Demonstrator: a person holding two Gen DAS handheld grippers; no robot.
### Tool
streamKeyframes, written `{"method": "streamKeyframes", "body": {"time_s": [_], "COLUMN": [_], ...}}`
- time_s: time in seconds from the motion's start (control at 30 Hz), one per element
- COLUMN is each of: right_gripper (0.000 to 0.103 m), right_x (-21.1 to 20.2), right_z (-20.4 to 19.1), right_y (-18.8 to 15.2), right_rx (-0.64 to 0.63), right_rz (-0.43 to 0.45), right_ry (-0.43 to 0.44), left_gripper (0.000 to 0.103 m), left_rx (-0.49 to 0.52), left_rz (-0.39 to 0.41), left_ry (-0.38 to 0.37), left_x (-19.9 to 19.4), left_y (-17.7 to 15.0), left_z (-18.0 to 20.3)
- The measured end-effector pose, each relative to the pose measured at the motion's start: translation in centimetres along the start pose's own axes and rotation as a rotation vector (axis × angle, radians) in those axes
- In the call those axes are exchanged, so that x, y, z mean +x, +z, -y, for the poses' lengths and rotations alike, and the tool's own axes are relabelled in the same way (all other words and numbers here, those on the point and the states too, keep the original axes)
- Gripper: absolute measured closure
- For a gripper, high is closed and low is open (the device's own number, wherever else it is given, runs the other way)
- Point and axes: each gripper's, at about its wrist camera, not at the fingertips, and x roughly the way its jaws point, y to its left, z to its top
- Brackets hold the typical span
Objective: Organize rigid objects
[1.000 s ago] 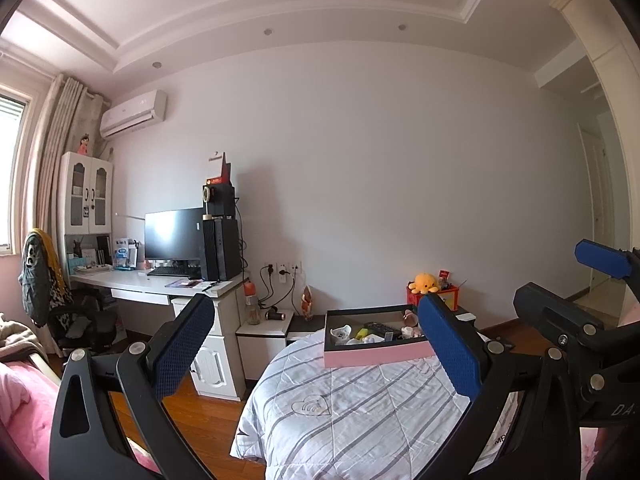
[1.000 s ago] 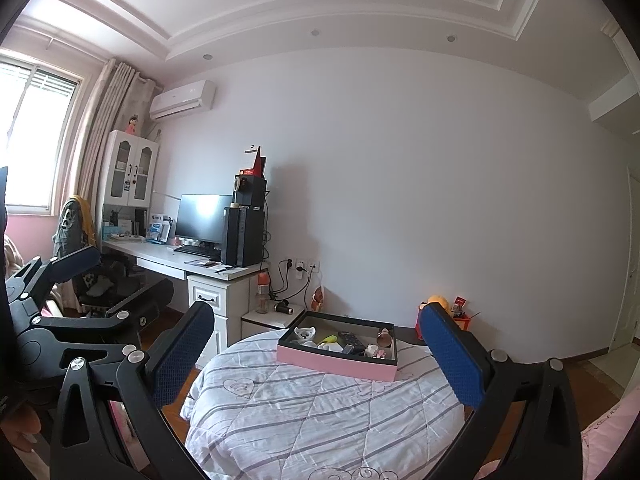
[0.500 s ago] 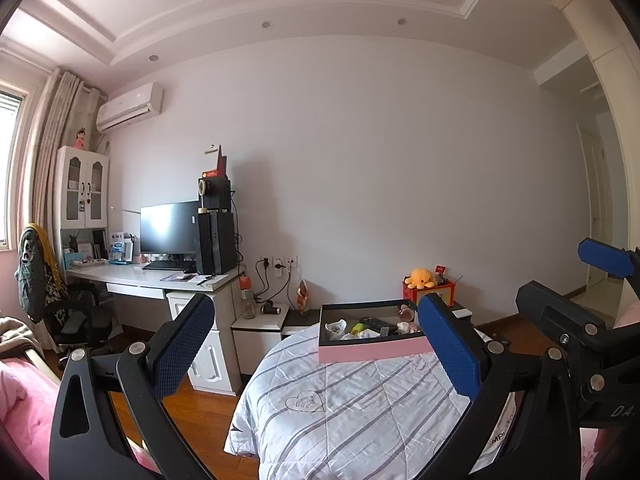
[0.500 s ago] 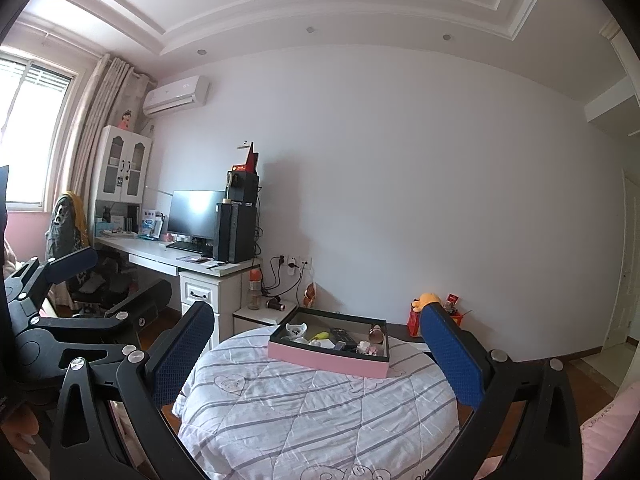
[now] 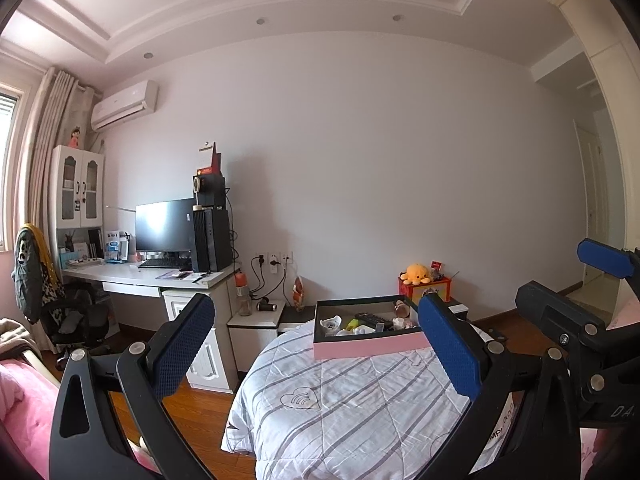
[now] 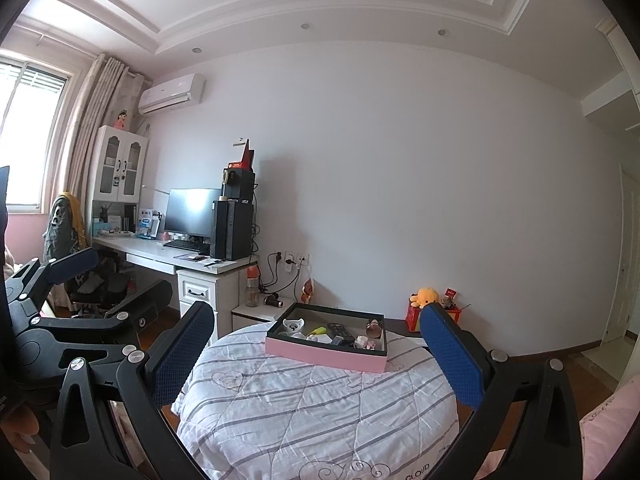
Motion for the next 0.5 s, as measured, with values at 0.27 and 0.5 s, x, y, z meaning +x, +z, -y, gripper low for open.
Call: {"method": "streamKeyframes", "body": {"time_s": [0.27, 0.5], "right_gripper": [0.000, 0.000], "right_x": [-0.06, 0.11], "right_z": [0.15, -0.05], "right_y": [-0.12, -0.07], "right_rx": [0.005, 0.005], "right_rz": [0.001, -0.001], "right_ry": [0.002, 0.005], "left_gripper": [0.000, 0.000], "left_rx": [0.006, 0.007], "left_rz": [0.005, 0.002], "left_ry": [0.008, 0.011], "left_x": [-0.31, -0.53], "left_y": [-0.06, -0.07], "left_z": [0.02, -0.19]}}
